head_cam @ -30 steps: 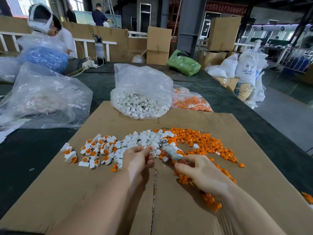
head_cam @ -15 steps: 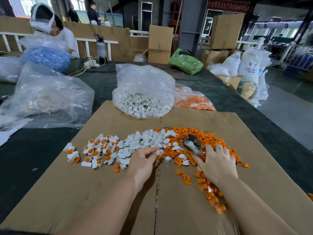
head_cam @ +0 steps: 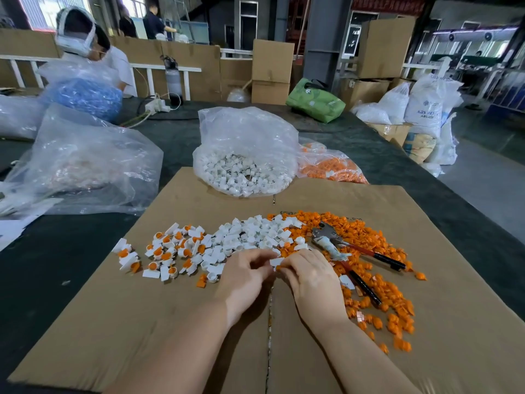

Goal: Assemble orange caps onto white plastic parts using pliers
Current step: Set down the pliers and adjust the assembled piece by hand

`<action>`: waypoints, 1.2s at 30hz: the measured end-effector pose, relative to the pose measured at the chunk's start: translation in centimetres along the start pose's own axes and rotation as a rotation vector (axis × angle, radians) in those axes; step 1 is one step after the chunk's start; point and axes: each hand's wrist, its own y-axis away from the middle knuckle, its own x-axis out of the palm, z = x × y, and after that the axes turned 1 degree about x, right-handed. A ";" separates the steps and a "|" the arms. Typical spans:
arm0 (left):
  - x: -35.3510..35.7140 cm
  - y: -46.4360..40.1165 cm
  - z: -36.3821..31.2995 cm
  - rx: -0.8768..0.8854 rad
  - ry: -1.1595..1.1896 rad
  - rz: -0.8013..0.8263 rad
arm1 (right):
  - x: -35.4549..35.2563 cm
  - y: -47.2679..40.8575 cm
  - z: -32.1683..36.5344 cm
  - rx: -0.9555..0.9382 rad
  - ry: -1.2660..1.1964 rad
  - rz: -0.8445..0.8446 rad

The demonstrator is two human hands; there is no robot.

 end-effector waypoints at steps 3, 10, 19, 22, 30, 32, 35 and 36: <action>0.3 0.5 0.0 0.084 -0.147 0.053 | 0.0 0.0 0.1 0.001 -0.010 -0.015; 1.0 0.9 0.1 0.217 -0.260 -0.043 | -0.5 0.6 -0.1 0.082 -0.099 -0.072; 0.9 0.8 0.6 0.255 -0.306 -0.046 | -0.7 0.7 0.4 0.012 -0.064 -0.012; 0.9 0.8 0.6 0.258 -0.322 -0.027 | -0.7 0.7 0.5 -0.017 -0.042 -0.004; 1.2 1.1 0.4 0.363 -0.438 -0.002 | -0.8 0.6 0.6 -0.059 -0.063 -0.006; 1.2 1.2 0.5 0.389 -0.452 0.002 | -0.8 0.5 0.7 -0.079 -0.053 -0.002; 1.2 1.1 0.6 0.383 -0.459 -0.005 | -0.9 0.4 0.6 -0.092 -0.048 0.008; 1.2 1.1 0.7 0.372 -0.452 -0.014 | -0.9 0.5 0.6 -0.084 -0.052 0.009</action>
